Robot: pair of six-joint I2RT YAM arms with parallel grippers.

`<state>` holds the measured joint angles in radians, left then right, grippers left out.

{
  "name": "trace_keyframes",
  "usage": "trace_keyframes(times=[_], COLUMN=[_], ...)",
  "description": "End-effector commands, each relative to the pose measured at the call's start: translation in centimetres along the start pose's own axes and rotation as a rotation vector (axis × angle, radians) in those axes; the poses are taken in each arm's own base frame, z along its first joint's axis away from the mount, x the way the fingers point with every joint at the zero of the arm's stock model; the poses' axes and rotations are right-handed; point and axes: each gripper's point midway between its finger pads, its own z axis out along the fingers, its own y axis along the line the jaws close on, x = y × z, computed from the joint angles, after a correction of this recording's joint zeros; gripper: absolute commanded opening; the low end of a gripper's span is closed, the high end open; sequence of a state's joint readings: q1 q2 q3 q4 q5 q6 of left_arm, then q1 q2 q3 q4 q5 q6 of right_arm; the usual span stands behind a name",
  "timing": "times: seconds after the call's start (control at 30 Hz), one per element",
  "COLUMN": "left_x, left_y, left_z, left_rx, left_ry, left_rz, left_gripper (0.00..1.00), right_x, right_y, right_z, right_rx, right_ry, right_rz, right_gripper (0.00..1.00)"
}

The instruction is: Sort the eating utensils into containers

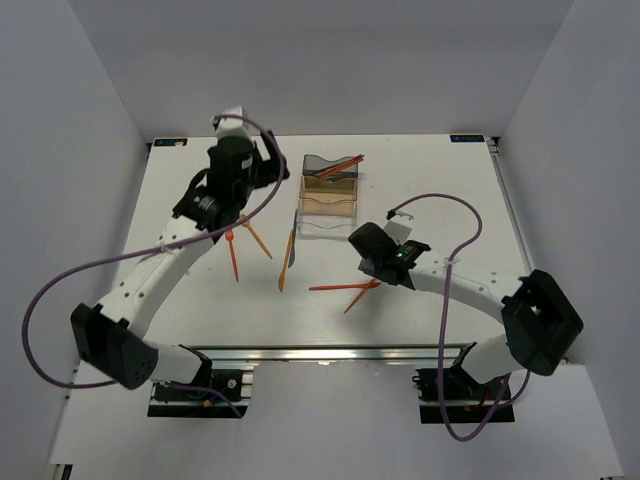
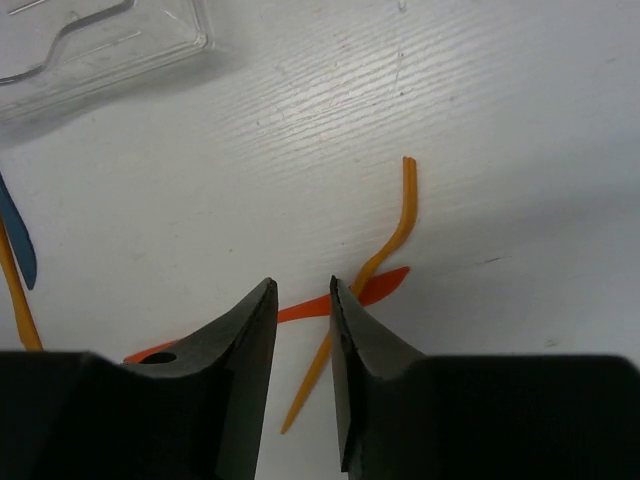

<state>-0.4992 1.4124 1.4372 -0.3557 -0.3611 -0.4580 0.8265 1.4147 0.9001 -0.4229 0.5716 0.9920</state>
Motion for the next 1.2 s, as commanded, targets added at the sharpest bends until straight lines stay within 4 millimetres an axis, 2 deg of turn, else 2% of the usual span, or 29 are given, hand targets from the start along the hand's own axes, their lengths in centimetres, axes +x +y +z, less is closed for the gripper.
trace_keyframes(times=[0.0, 0.03, 0.07, 0.1, 0.17, 0.2, 0.3, 0.33, 0.47, 0.67, 0.8, 1.17], left_x=[3.7, 3.7, 4.9, 6.1, 7.5, 9.1, 11.8, 13.2, 15.2, 16.5, 17.3, 17.4], left_y=[3.2, 3.9, 4.4, 5.7, 7.2, 8.3, 9.7, 10.1, 10.6, 11.5, 11.5, 11.5], left_z=[-5.0, -6.4, -6.3, -7.1, -7.6, -7.8, -7.9, -7.9, -7.6, -7.3, -7.3, -7.5], left_rx=[-0.037, -0.029, -0.041, -0.063, -0.095, -0.116, -0.126, -0.126, -0.106, -0.129, -0.113, -0.106], left_ry=[0.115, 0.111, 0.139, 0.164, 0.201, 0.243, 0.307, 0.335, 0.355, 0.37, 0.387, 0.387], left_rz=[-0.016, 0.021, 0.032, 0.089, 0.149, 0.201, 0.261, 0.274, 0.28, 0.305, 0.305, 0.303], left_gripper=[0.98, 0.98, 0.98, 0.98, 0.98, 0.98, 0.98, 0.98, 0.98, 0.98, 0.98, 0.98], right_x=[-0.3, 0.2, 0.3, 0.6, 1.1, 1.6, 2.3, 2.4, 2.8, 3.4, 3.5, 3.1], right_y=[0.9, 0.6, 0.5, 0.4, -0.1, -0.6, -1.1, -1.1, -1.0, -1.4, -2.0, -2.0], right_z=[0.6, 0.9, 1.0, 1.1, 1.4, 1.6, 2.0, 2.1, 2.6, 2.6, 2.6, 3.5], right_rx=[0.064, 0.093, 0.099, 0.104, 0.117, 0.129, 0.134, 0.137, 0.165, 0.192, 0.201, 0.244], right_ry=[-0.045, -0.032, -0.029, -0.023, -0.016, -0.011, -0.002, -0.002, 0.014, 0.03, 0.018, -0.013], right_rz=[0.113, 0.119, 0.115, 0.124, 0.127, 0.133, 0.141, 0.142, 0.138, 0.145, 0.151, 0.151], right_gripper=[0.32, 0.31, 0.31, 0.31, 0.32, 0.33, 0.35, 0.36, 0.36, 0.36, 0.35, 0.29])
